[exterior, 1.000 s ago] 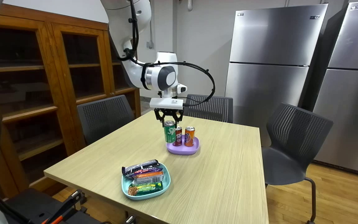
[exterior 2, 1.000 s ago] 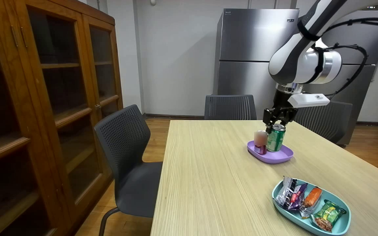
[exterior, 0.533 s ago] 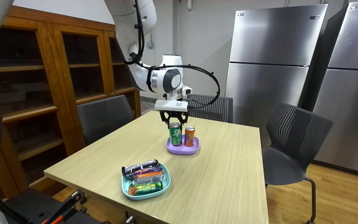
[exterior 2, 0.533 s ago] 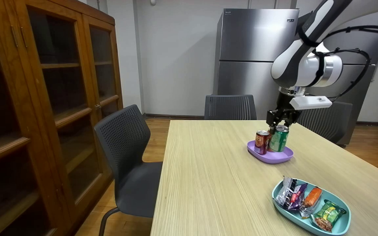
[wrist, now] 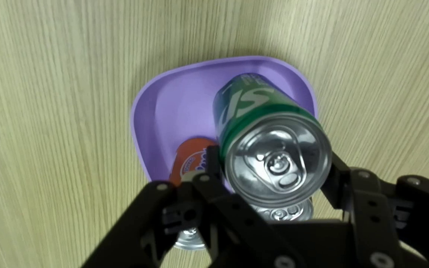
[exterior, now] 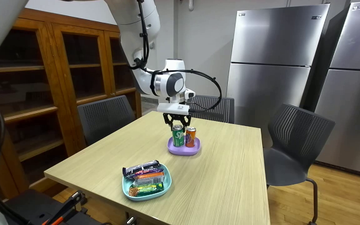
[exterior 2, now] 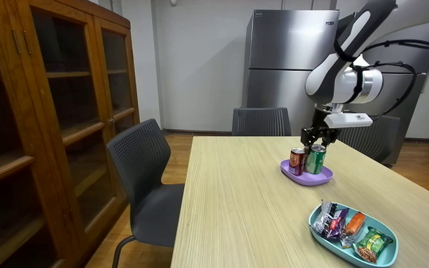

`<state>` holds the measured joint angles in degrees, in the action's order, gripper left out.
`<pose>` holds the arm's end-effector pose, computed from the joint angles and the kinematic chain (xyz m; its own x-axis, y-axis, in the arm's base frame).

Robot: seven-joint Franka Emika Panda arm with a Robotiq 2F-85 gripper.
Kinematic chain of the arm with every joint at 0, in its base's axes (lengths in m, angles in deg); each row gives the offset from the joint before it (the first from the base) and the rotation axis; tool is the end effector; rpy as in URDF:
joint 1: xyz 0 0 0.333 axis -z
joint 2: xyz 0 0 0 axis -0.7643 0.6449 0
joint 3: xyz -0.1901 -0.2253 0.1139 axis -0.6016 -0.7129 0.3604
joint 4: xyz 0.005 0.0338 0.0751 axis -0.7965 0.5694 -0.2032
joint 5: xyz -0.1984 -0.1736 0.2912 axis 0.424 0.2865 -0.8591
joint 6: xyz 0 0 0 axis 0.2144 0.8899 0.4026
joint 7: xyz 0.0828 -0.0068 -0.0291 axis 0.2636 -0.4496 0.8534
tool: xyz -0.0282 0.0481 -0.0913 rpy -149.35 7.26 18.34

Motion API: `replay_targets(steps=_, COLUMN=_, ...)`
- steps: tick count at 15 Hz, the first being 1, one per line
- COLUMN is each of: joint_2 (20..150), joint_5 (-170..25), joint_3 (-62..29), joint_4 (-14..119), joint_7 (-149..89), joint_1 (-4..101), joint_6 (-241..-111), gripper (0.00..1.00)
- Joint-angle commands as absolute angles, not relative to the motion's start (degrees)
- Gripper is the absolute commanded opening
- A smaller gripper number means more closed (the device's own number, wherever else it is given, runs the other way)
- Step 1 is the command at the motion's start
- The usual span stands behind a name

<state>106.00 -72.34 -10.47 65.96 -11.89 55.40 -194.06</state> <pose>0.6582 -0.0399 0.1890 0.9639 0.2092 0.1649 0.2039 -0.9778 0.0485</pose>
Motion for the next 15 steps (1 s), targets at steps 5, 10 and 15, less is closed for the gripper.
replay_targets(steps=5, joint_2=108.6, joint_5=-72.0, joint_3=-12.4, joint_4=61.6, joint_7=-16.2, joint_1=53.6, joint_6=-192.6, gripper=0.38)
replay_targets(steps=10, joint_2=109.6, joint_5=-72.0, joint_3=-13.0, joint_4=60.7, joint_7=-17.4, joint_1=53.3, joint_6=-192.4, gripper=0.38)
replay_targets(steps=15, joint_2=110.6, joint_5=-71.9, joint_3=-13.2, joint_4=59.9, joint_7=-17.6, joint_1=53.3, joint_6=-192.1, gripper=0.38)
